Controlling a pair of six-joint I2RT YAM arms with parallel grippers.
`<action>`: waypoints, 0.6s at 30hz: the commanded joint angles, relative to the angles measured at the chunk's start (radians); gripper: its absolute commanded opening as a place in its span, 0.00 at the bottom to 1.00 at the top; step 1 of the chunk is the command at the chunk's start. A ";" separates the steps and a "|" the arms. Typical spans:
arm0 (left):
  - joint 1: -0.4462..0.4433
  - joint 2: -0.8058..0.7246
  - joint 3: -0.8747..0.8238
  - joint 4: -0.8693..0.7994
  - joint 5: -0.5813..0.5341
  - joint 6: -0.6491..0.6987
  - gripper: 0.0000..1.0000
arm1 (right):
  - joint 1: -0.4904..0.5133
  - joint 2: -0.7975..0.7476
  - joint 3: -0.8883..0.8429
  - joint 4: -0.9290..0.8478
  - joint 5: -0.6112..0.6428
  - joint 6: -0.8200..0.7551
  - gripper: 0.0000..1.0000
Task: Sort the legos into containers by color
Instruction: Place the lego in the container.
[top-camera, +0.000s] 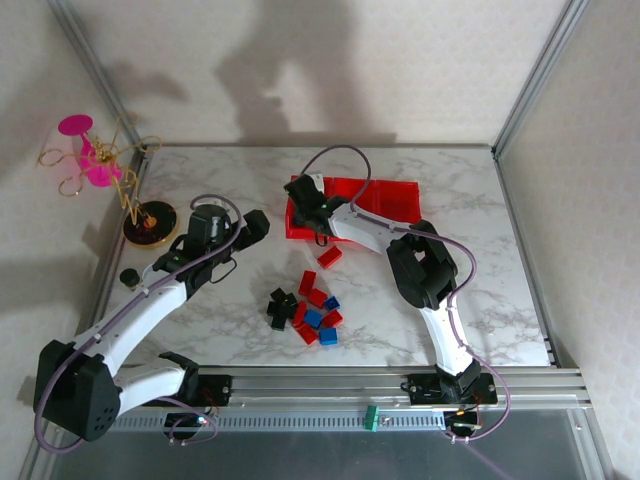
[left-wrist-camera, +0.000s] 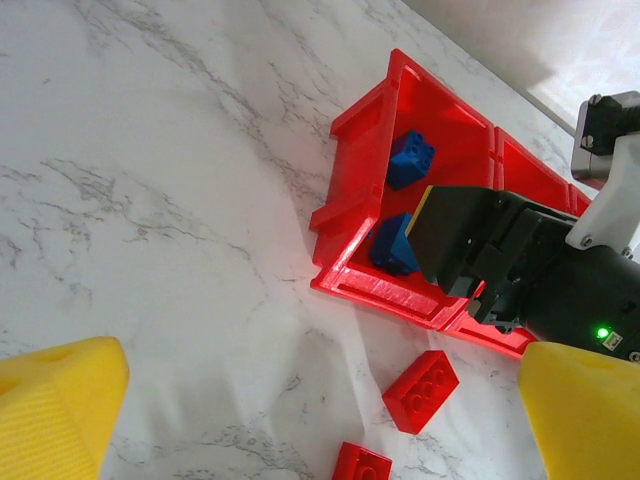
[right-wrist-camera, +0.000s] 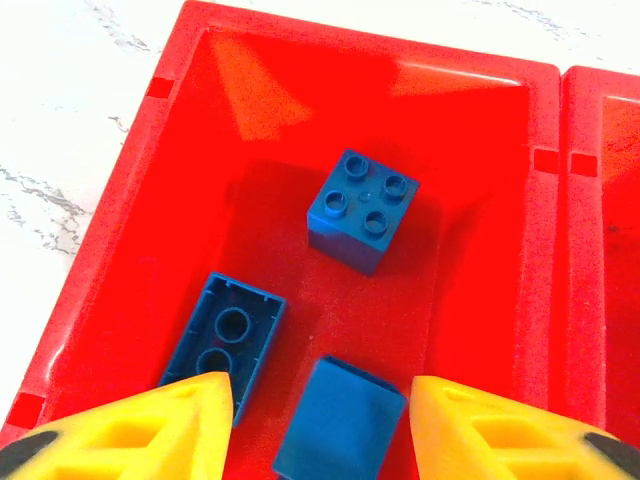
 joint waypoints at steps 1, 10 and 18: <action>0.010 -0.002 0.030 0.011 0.023 0.006 1.00 | -0.004 -0.025 0.031 -0.019 0.007 -0.007 0.51; 0.007 -0.061 -0.005 -0.005 0.051 -0.018 1.00 | 0.012 -0.237 -0.138 -0.001 -0.141 0.050 0.56; -0.046 -0.116 -0.055 -0.067 0.046 -0.031 1.00 | 0.049 -0.451 -0.416 -0.019 -0.223 0.099 0.62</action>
